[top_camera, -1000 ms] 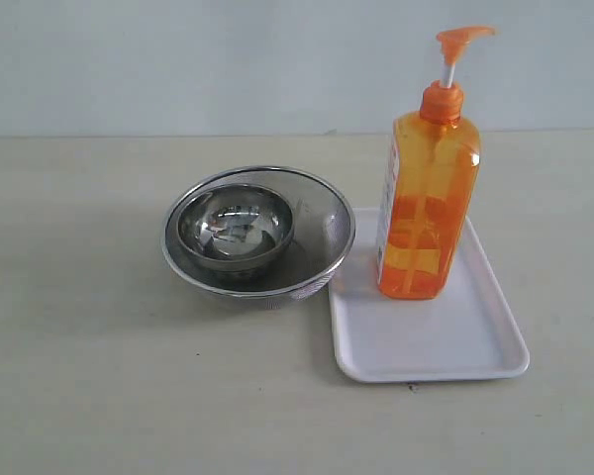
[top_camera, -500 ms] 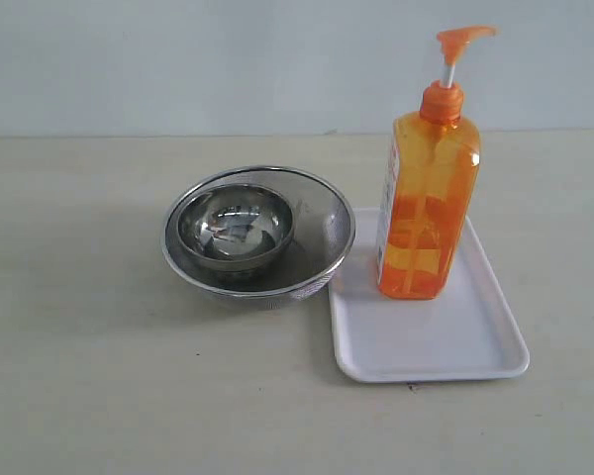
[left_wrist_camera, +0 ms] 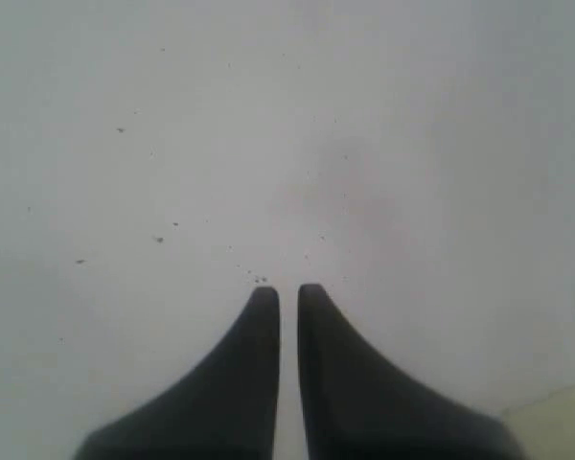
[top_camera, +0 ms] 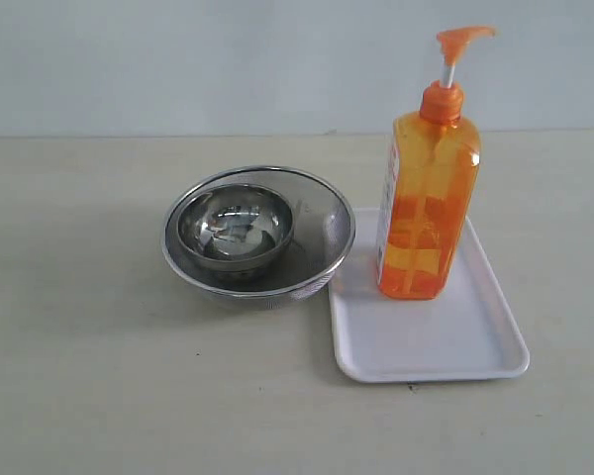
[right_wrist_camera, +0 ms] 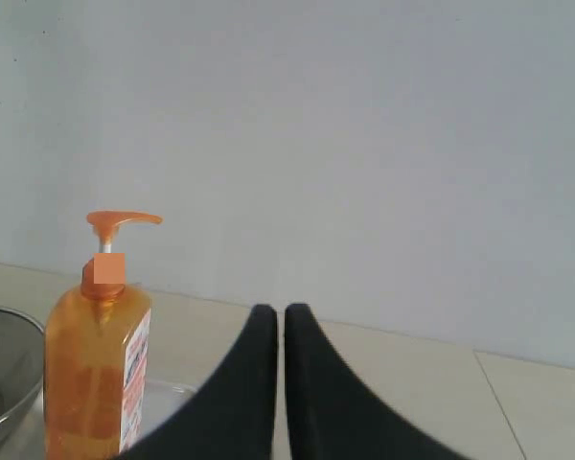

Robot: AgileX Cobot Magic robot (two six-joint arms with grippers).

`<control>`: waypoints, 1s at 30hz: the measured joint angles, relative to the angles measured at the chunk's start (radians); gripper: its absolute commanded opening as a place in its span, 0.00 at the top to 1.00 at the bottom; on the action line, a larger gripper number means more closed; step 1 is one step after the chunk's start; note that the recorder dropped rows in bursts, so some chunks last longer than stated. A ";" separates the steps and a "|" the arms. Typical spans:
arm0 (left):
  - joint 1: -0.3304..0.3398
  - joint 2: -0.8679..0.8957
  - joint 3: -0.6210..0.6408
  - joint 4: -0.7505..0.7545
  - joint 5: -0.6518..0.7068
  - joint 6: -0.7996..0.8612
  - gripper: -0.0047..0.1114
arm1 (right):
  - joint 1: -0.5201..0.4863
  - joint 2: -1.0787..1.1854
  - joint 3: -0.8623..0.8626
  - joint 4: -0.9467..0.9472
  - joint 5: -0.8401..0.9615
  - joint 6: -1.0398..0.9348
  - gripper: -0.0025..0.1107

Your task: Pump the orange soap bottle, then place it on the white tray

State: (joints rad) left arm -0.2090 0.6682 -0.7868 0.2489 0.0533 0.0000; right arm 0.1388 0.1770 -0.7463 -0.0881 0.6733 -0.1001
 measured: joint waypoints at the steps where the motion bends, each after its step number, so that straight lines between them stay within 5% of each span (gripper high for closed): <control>1: 0.000 0.000 0.005 -0.007 0.000 0.000 0.92 | 0.000 0.000 0.000 0.000 0.000 0.000 0.98; 19: 0.002 -0.032 0.149 -0.115 0.008 0.013 0.92 | 0.000 0.000 0.000 0.000 0.000 0.000 0.98; 30: 0.085 -0.157 0.239 -0.171 0.008 0.013 0.92 | 0.000 0.000 0.000 0.000 0.000 0.000 0.98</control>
State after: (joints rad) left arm -0.1236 0.5113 -0.5479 0.0777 0.0611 0.0129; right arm 0.1388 0.1770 -0.7463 -0.0881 0.6733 -0.1001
